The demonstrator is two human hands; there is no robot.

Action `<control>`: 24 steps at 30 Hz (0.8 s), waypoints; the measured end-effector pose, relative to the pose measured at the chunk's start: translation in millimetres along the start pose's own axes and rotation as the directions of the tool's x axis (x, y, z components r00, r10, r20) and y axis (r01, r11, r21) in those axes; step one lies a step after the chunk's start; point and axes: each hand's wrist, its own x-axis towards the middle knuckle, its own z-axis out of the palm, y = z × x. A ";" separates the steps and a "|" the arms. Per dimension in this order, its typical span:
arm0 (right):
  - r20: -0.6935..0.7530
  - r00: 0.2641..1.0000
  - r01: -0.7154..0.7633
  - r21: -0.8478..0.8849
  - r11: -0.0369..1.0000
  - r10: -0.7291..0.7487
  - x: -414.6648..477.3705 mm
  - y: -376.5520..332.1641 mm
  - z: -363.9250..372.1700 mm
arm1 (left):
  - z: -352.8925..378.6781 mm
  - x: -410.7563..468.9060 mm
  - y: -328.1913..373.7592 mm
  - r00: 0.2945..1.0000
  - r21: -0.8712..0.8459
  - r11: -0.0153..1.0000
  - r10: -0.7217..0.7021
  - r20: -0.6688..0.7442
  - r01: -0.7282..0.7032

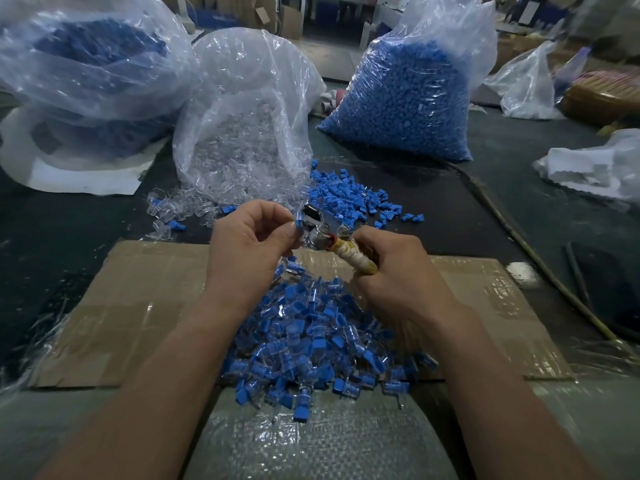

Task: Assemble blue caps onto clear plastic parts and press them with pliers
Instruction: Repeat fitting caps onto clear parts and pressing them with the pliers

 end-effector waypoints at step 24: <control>0.089 0.979 -0.175 -0.100 0.979 0.184 5.4 29.3 -6.1 | -23.8 3.2 12.0 0.867 0.116 0.960 -0.279 0.413 0.253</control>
